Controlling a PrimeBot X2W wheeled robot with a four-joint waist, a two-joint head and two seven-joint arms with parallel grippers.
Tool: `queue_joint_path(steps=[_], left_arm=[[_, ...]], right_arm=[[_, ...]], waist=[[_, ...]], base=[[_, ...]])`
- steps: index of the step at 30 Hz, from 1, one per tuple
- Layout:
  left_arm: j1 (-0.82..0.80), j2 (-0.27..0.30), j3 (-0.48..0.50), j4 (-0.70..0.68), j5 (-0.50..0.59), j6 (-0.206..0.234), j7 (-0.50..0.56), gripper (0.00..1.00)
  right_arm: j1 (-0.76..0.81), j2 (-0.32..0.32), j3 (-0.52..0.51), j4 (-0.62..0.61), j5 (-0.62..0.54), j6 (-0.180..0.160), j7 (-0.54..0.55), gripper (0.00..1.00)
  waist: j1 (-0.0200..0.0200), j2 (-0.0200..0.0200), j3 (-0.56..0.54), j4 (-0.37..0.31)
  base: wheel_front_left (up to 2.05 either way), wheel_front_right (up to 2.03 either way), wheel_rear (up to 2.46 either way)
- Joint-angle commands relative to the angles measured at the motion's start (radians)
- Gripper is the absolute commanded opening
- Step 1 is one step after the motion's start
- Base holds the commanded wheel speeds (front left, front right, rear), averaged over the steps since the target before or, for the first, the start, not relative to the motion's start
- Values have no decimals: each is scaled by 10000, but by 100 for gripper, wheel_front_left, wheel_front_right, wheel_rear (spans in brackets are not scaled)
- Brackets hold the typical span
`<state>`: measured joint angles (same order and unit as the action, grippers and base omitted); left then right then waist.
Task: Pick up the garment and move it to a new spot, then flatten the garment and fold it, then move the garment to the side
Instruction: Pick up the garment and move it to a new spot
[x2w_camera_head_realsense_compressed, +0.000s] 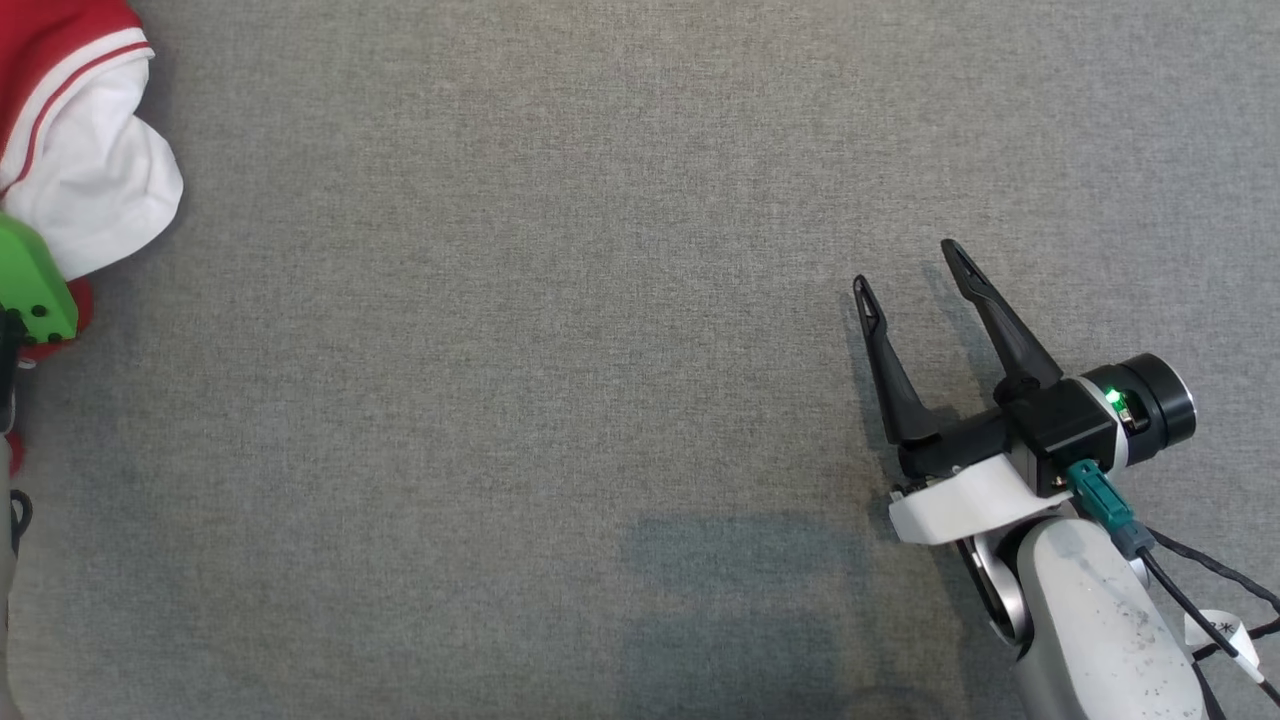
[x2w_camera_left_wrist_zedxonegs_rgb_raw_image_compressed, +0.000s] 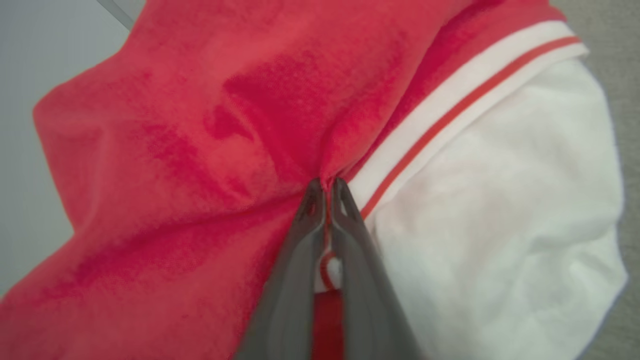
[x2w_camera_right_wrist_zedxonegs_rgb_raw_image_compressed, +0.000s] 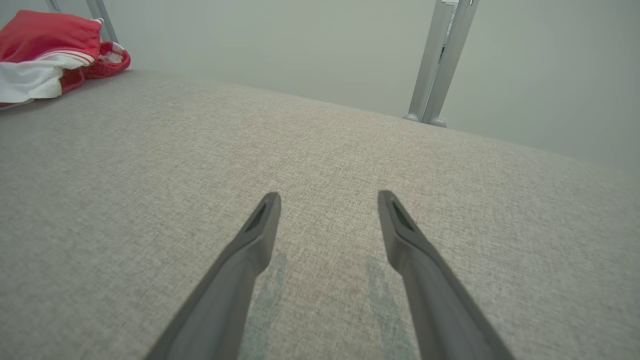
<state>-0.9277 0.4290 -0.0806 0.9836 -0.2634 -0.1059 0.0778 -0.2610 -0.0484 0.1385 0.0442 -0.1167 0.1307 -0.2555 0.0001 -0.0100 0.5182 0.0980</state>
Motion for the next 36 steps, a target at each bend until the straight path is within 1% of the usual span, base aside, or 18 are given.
queue_joint_path(steps=[1, 11, 19, 22, 27, 36], left_arm=[[-248, 144, -73, 111, 22, -39, -19, 0], [-958, 503, -588, -7, 123, -159, 138, 0], [-1507, 932, -1209, -538, 174, -228, 502, 0], [-1637, 992, -1646, -944, 123, -239, 662, 0], [-1814, 1139, -2573, -1893, -271, -238, 1021, 0], [-2075, 1304, -4015, -3811, -1125, -236, 1447, 0]], right_arm=[[76, -36, -18, 32, 18, 1, 12, 100], [122, -37, 9, 257, 236, 1, -44, 100], [181, -37, 102, 580, 624, 3, -102, 100], [262, -37, 108, 724, 814, 1, -99, 100], [402, -35, 98, 785, 1126, 1, -107, 100], [835, -35, -139, 743, 1501, 3, -108, 100]], waist=[[-1, 100, -30, 1], [-1, 100, -507, 116], [-1, 100, -1314, 148], [-1, 100, -1730, 116], [-1, 100, -2454, -45], [-1, 100, -3490, -583]], base=[[0, 0, 0], [0, 0, 0], [0, 0, 0], [0, 0, 0], [0, 0, 0], [0, 0, 0]])
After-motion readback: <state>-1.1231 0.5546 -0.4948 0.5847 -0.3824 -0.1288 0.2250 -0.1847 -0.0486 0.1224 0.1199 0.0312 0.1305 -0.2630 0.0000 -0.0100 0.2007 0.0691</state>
